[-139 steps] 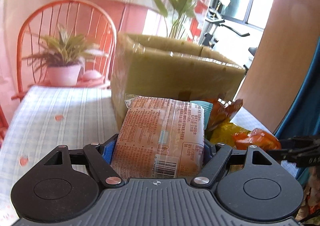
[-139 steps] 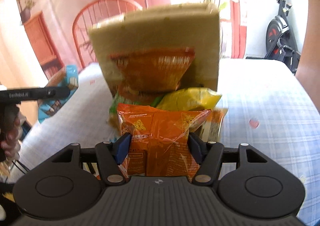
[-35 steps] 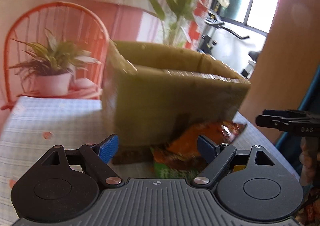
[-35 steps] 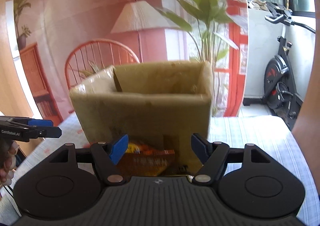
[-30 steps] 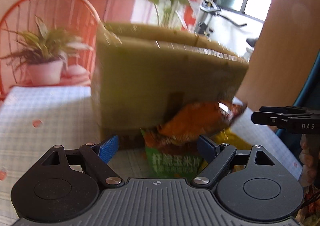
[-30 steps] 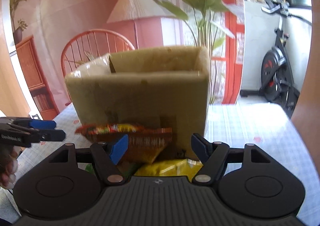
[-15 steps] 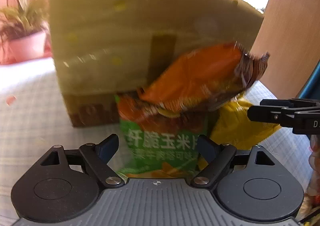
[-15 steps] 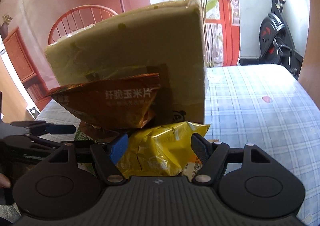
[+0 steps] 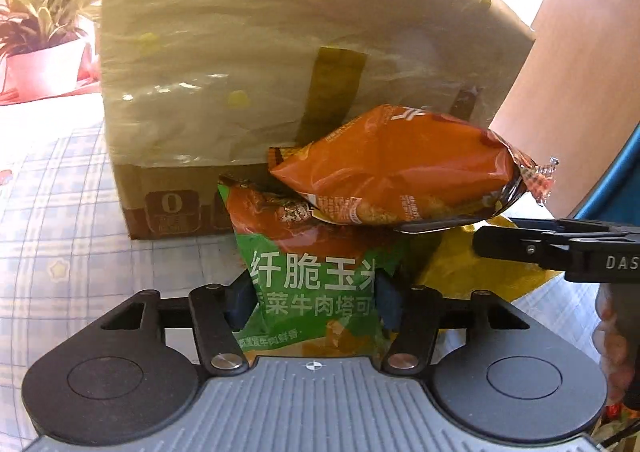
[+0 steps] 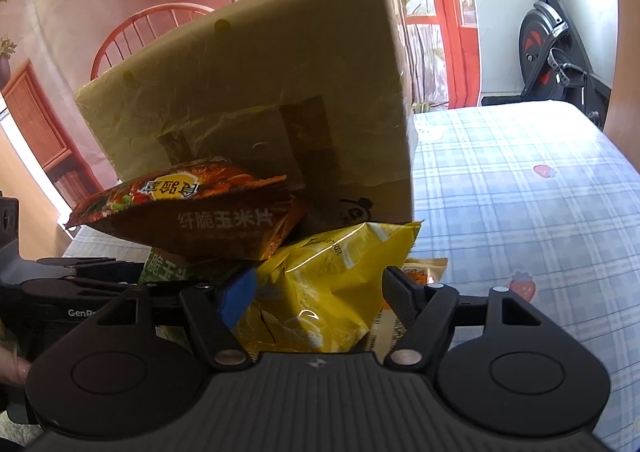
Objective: Organize snacks
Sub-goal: 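Lower both grippers to the snack pile in front of the box, then grasp a green corn-chip bag with the left gripper while the right reaches for a yellow bag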
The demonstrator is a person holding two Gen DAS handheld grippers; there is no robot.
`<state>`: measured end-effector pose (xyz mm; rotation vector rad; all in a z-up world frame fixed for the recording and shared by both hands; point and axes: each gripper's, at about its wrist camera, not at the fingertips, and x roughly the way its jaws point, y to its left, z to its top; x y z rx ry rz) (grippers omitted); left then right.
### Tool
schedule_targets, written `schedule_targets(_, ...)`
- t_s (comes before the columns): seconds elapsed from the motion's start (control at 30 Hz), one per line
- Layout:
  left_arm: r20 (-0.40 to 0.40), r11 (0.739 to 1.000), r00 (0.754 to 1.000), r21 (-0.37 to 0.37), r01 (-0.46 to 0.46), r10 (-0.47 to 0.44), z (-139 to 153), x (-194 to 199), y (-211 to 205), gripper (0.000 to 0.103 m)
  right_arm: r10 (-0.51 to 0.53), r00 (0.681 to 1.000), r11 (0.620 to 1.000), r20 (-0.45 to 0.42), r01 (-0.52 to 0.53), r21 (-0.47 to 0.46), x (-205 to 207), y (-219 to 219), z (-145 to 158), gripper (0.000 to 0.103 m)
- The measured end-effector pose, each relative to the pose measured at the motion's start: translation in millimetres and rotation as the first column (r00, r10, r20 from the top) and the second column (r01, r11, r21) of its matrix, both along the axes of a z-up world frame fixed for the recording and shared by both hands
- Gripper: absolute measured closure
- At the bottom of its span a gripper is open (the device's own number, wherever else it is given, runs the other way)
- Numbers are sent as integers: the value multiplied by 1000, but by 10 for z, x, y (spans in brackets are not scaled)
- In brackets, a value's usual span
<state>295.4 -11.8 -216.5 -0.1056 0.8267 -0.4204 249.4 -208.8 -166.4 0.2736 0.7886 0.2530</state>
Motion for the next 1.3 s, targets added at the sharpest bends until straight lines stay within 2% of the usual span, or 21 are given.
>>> schedule_targets(0.13,10,1000,1000,11,-19,19,32,-61,127,43,6,1000,1000,-15,-6,13,23,44,-46,30)
schedule_targets(0.5,72,991,989,-36,-127,129,292,-315,573,43,-46,998,994,-35,49,94,2,-35,-139,31)
schedule_targets(0.57,81,990,987,-24,-140,142,306,-374,604,43,-45,999,994,-24,47,95,-22,-31,-128,42)
schedule_targets(0.67,87,986,983,-28,-162,164,323,-419,691,43,-48,999,995,-6,48,82,-65,-6,-93,48)
schedule_targets(0.87,101,976,971,-44,-214,218,381,-513,780,43,-61,998,996,16,59,73,-188,26,-16,54)
schedule_targets(1.3,99,948,945,-92,-303,312,455,-659,1010,43,-31,998,999,62,33,-18,-380,95,148,59)
